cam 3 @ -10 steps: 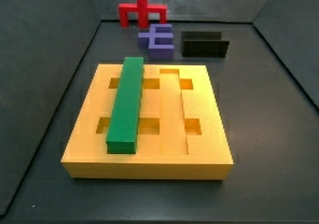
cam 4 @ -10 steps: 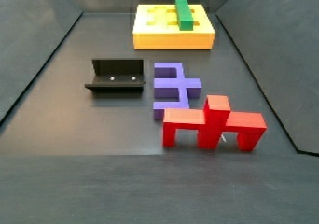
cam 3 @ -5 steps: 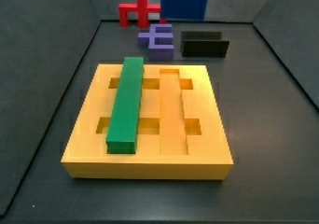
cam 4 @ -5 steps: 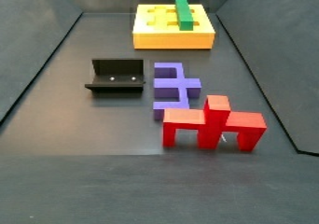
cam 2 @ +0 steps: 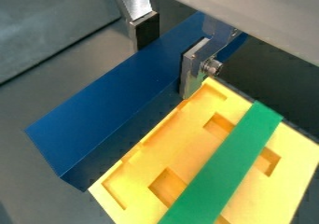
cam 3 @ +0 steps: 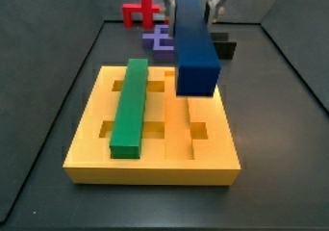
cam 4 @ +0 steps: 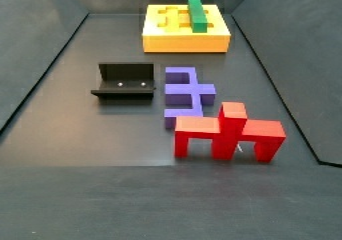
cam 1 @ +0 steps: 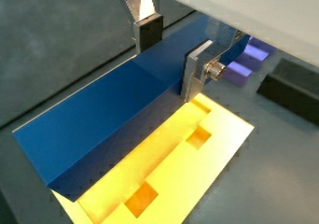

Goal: Pick up the blue object. Move up. Move to above the board. Insert the blue object.
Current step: Insert the blue object.

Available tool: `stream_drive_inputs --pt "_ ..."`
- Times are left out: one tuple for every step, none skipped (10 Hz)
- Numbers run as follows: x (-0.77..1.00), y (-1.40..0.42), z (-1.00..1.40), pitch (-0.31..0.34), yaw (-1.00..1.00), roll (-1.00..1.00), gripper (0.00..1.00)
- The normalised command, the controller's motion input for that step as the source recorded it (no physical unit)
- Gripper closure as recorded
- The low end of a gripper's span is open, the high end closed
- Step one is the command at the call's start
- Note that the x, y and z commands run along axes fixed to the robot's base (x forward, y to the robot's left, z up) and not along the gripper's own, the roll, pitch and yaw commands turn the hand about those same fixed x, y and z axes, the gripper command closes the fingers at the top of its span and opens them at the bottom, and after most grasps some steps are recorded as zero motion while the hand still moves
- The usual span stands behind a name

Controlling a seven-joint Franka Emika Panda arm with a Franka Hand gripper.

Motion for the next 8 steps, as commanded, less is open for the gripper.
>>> stream_drive_inputs --pt "0.0 0.0 0.0 0.0 0.03 0.0 1.0" --pt "0.0 0.0 -0.02 0.0 0.0 0.0 1.0" --pt "0.0 -0.03 -0.23 -0.033 0.0 0.02 1.0" --pt "0.0 -0.06 -0.18 -0.044 0.0 0.02 1.0" --pt "0.0 -0.17 -0.25 -0.013 0.01 0.1 1.0" --pt "-0.01 -0.2 -0.38 -0.063 0.01 0.13 1.0" --pt "0.0 -0.22 -0.55 -0.076 0.03 0.16 1.0" --pt "0.17 -0.12 -0.64 -0.024 0.0 0.11 1.0"
